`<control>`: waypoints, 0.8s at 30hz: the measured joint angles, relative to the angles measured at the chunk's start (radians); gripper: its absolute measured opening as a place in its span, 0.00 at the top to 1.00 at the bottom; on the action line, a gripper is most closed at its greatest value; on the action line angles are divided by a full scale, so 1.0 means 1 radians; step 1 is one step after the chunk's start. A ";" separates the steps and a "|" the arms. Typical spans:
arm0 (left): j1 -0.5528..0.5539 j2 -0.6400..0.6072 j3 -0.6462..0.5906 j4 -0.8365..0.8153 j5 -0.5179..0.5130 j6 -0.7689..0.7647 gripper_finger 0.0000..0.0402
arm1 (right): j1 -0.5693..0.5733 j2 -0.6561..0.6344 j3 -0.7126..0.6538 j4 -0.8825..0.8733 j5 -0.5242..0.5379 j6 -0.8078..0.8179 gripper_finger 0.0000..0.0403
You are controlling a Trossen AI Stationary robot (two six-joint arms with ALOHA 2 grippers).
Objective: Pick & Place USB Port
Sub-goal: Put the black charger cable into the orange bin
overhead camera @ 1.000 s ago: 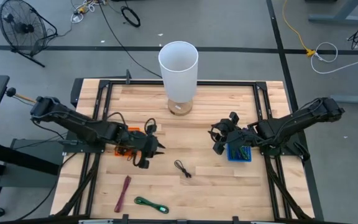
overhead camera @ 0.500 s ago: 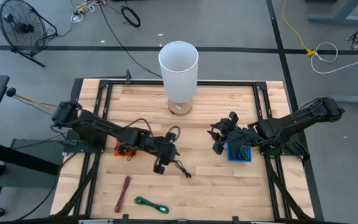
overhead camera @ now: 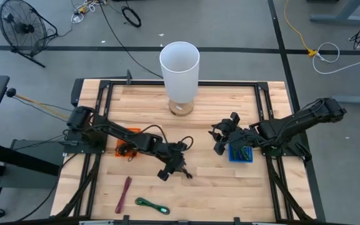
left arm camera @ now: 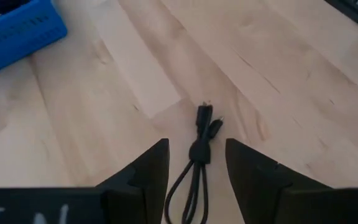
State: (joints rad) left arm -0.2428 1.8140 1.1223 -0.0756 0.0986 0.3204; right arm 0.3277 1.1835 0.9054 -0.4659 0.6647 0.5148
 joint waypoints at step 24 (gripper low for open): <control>0.007 0.139 -0.001 0.082 0.015 -0.047 0.59 | 0.000 0.000 0.000 0.010 0.000 0.000 0.65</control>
State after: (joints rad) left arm -0.2363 1.9533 1.1210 0.0064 0.1135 0.2732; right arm 0.3275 1.1834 0.9051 -0.4555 0.6651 0.5148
